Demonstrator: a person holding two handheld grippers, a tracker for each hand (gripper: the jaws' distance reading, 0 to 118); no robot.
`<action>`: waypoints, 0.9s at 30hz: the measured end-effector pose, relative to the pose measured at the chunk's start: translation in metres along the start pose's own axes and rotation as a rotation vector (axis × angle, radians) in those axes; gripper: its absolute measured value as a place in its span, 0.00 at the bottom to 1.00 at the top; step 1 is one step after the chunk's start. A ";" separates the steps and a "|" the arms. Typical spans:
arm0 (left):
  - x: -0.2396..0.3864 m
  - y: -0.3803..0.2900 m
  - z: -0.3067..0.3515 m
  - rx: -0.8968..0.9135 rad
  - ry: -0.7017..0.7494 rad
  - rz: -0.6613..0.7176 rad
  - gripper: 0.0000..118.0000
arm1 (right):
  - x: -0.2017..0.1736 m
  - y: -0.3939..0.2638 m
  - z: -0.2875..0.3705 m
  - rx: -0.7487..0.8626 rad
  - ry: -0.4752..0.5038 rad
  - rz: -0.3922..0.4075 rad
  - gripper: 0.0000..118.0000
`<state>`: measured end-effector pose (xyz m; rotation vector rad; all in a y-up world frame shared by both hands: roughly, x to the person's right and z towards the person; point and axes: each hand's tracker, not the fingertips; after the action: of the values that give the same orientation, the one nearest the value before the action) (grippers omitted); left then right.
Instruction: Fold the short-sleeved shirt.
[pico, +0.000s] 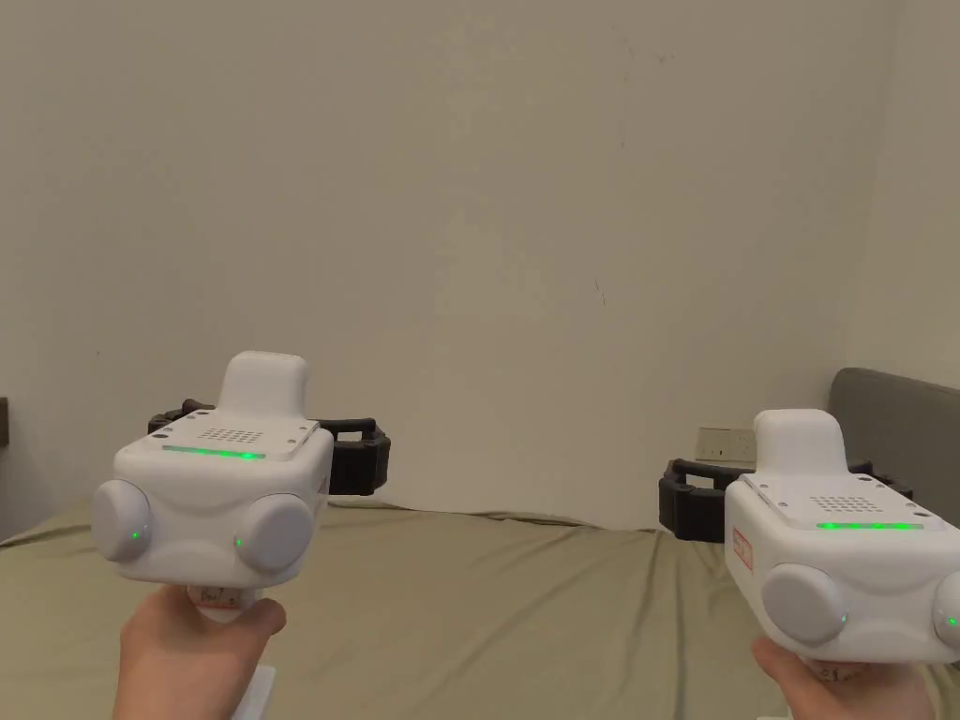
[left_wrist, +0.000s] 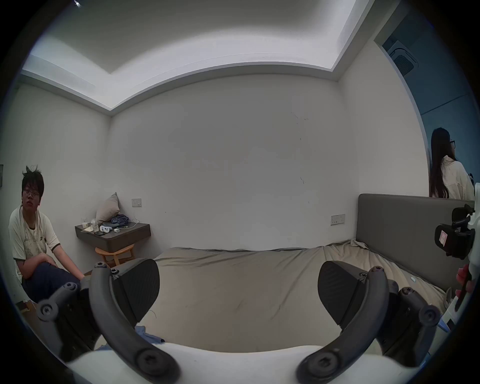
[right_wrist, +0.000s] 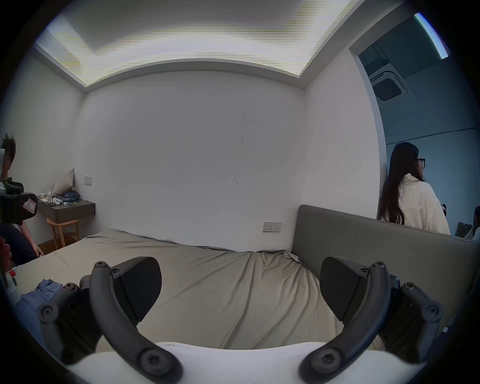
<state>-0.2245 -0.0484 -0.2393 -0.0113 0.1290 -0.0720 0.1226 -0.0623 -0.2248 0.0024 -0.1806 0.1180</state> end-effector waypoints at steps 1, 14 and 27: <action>0.000 0.000 0.000 0.000 0.002 -0.001 1.00 | 0.000 0.000 0.000 0.000 0.000 0.000 1.00; -0.004 -0.002 -0.002 0.001 -0.006 0.007 1.00 | -0.008 -0.004 -0.002 -0.010 0.013 0.010 1.00; -0.005 -0.004 -0.003 -0.005 -0.001 0.012 1.00 | -0.010 -0.005 -0.004 -0.011 0.019 0.000 1.00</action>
<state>-0.2302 -0.0516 -0.2417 -0.0161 0.1284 -0.0597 0.1141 -0.0682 -0.2304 -0.0094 -0.1627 0.1173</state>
